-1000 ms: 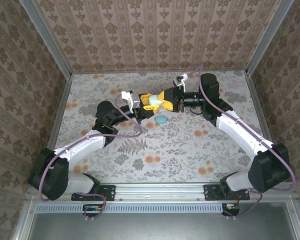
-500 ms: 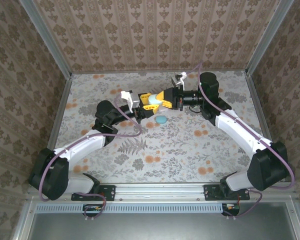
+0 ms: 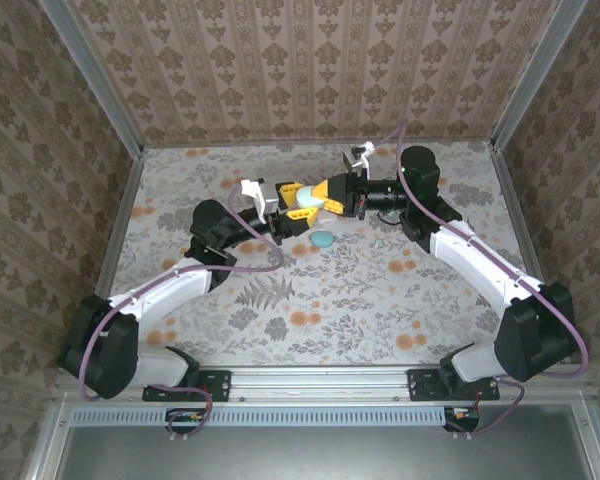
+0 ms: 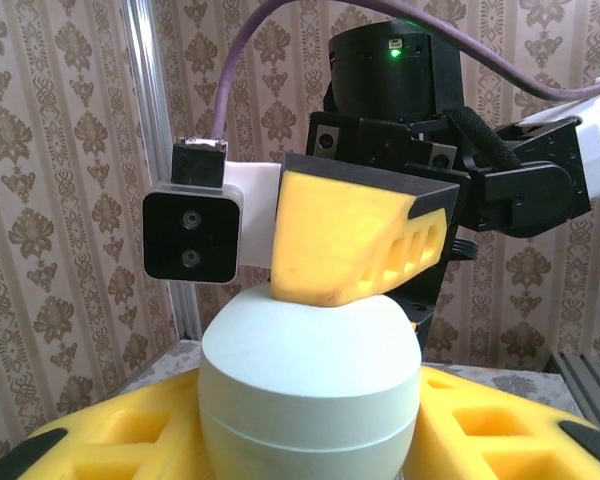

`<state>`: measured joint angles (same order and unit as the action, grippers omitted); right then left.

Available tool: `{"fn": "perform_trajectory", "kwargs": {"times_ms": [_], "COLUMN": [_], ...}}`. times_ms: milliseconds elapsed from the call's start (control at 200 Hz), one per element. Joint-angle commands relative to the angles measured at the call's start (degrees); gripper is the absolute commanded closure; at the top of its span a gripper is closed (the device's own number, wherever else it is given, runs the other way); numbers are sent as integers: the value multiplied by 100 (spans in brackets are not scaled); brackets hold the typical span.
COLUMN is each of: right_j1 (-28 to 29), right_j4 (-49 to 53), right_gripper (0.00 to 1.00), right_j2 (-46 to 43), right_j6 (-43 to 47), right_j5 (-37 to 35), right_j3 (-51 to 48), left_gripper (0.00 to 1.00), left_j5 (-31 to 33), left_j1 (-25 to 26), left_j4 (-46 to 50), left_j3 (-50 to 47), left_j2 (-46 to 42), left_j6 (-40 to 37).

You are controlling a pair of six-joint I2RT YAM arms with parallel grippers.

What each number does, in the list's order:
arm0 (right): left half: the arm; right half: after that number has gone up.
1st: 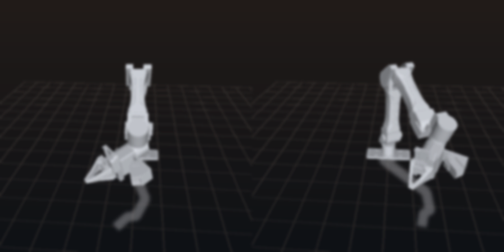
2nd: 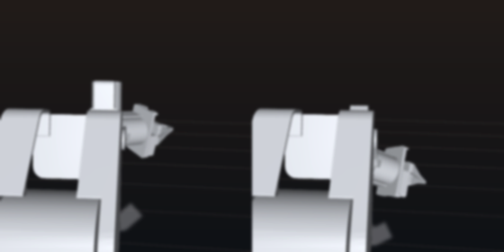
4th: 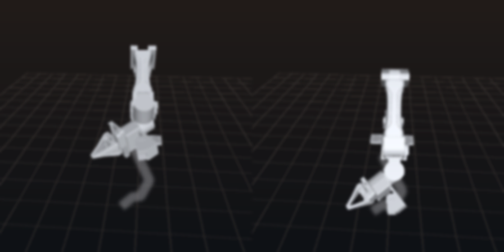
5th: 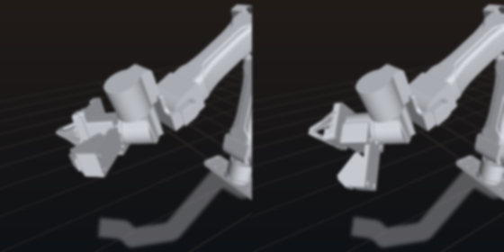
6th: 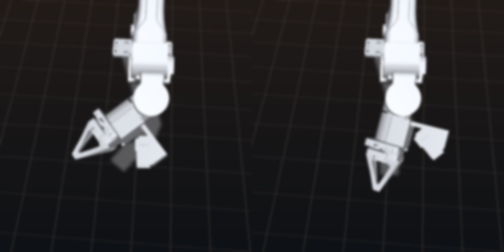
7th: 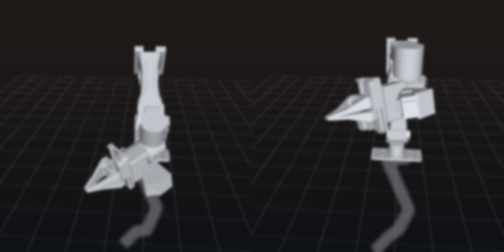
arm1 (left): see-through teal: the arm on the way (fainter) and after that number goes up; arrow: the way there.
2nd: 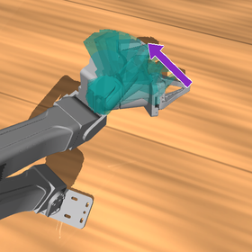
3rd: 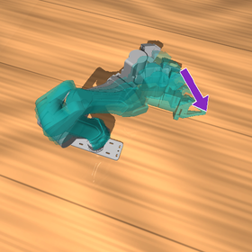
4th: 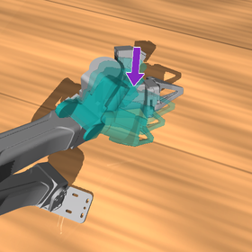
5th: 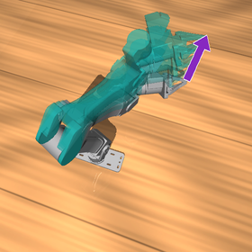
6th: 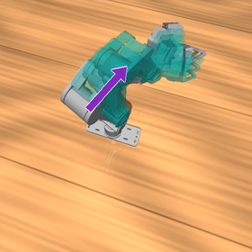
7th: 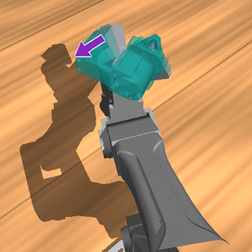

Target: Insert wireless bluetooth earbuds into charging case

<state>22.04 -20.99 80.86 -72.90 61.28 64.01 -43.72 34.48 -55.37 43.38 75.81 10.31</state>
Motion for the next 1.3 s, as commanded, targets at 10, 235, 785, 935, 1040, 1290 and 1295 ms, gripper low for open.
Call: {"fn": "perform_trajectory", "kwargs": {"times_ms": [10,235,785,935,1040,1290,1295], "right_j1": [71,66,47,45,43,21,20], "right_j4": [-398,-428,-265,-282,-251,154,190], "right_gripper": [86,86,85,85,85,69,68], "right_j2": [-70,-70,-48,-43,-53,-70,-70], "right_j6": [31,48,128,108,101,201,221], "right_j5": [28,29,6,-2,-2,-104,-110], "right_j3": [-97,-108,-72,-68,-38,41,46], "left_gripper": [53,54,50,52,60,70,70], "left_j5": [-79,-112,-137,-152,-168,-171,-167], "left_j1": [15,15,15,6,-2,-3,-3], "left_j4": [-168,-228,-292,-285,-246,-123,-123], "left_j3": [192,224,217,205,205,172,172], "left_j2": [73,101,118,118,135,123,120], "left_j6": [269,348,380,371,363,242,243]}}
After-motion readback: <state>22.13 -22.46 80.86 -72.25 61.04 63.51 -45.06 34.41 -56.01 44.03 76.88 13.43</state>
